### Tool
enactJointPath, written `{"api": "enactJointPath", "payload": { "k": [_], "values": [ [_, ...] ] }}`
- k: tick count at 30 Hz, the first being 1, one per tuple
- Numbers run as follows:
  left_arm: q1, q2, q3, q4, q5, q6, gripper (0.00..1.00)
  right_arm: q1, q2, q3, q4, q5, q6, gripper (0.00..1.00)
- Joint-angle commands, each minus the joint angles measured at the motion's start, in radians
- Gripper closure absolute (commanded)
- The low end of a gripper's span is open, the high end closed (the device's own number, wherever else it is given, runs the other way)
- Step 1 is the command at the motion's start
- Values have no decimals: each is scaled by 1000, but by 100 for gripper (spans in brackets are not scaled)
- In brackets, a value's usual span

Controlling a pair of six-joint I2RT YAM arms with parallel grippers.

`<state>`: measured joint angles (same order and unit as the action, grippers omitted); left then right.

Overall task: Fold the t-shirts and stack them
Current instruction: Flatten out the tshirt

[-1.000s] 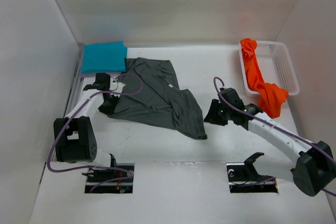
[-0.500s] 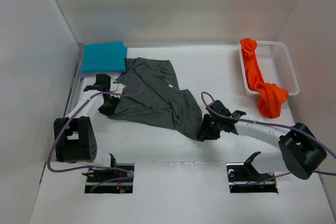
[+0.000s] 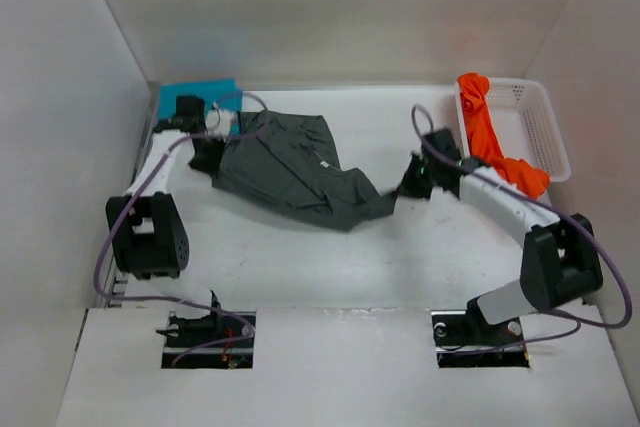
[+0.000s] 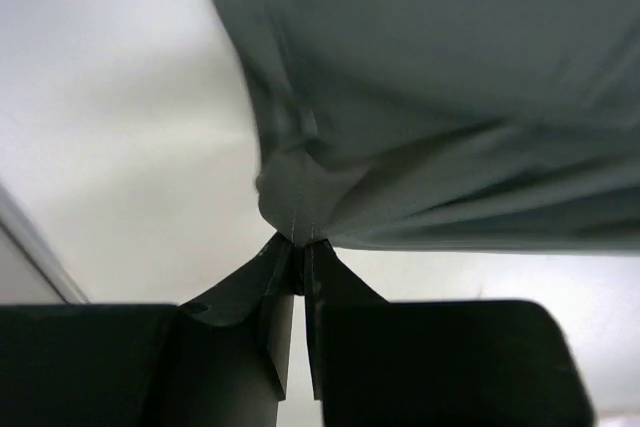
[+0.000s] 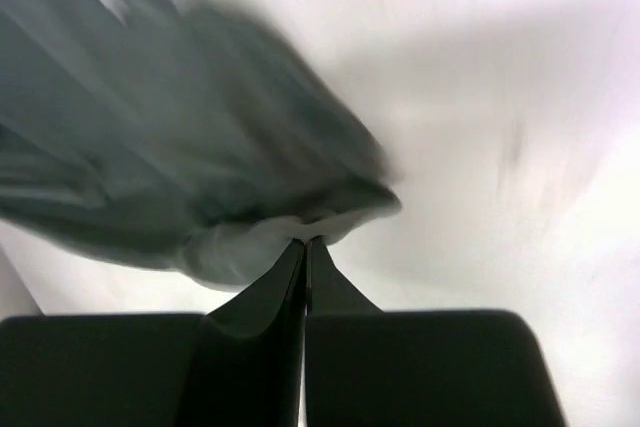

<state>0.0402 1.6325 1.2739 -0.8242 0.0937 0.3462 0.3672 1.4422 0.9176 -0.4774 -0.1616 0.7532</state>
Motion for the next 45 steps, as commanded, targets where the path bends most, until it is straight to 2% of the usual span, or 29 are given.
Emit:
{"api": "enactJointPath", "payload": {
  "k": [1,2,4,7,10,17,22,27,35,41,45],
  "values": [
    [20,97,429,53,138,-97,99,-110,42,458,-57,118,-236,100],
    [28,119,524,51,161,-122,99,-138,64,633,-111,164,-283,100],
    [40,151,713,57,211,-171,99,-171,78,822,-156,210,-330,100],
    [39,155,795,82,218,-181,98,-219,46,908,-170,220,-344,100],
    [30,118,666,83,227,-158,97,-222,-46,770,-155,206,-331,100],
    [-6,-16,199,91,219,-56,95,-184,-354,254,-115,208,-204,100],
    [-33,-20,-92,92,172,14,93,-14,-485,-156,-75,217,23,100],
    [-47,39,-244,129,100,31,92,166,-490,-442,71,217,273,99],
    [7,3,-332,114,71,45,91,325,-516,-534,62,215,397,100],
    [30,-85,-380,92,38,57,90,437,-626,-546,-101,220,481,100],
    [60,-144,-383,118,29,48,89,445,-721,-540,-200,241,495,99]
  ]
}}
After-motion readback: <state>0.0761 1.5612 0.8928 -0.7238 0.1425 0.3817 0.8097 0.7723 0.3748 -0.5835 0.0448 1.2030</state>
